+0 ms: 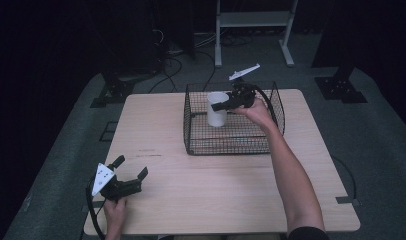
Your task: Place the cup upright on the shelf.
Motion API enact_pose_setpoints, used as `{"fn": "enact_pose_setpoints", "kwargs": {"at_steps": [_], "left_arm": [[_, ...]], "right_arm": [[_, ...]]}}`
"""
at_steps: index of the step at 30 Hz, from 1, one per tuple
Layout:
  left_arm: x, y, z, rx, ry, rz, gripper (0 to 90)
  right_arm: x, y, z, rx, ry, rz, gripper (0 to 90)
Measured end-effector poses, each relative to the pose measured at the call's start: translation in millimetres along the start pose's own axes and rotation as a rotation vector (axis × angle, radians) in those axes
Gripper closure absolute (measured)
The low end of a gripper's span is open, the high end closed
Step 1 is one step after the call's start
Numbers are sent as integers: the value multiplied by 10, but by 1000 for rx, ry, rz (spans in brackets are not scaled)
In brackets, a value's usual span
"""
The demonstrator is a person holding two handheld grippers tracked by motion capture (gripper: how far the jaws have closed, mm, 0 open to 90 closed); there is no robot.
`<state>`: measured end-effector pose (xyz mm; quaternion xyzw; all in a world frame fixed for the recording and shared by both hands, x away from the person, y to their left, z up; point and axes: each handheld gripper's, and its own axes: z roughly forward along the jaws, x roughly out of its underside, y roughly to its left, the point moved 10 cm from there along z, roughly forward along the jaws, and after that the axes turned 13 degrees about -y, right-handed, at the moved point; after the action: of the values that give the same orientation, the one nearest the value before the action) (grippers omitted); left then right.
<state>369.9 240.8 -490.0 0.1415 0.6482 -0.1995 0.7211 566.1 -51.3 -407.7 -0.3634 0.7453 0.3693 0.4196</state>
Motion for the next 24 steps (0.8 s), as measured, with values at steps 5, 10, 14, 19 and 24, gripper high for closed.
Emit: {"fn": "enact_pose_setpoints", "kwargs": {"at_steps": [5,10,14,19,24], "left_arm": [[0,2,0,-1,0,1,0],[-2,3,-1,0,-2,1,0],[-3,1,-4,1,-2,1,0],[-3,0,-3,1,-2,0,0],[-1,0,-2,0,-1,0,0]], "right_arm": [[85,-36,25,1,25,15,193],[128,-45,57,-3,34,23,193],[157,-43,86,-4,39,17,192],[226,-59,109,-1,51,15,192],[278,-90,99,8,41,20,193]]}}
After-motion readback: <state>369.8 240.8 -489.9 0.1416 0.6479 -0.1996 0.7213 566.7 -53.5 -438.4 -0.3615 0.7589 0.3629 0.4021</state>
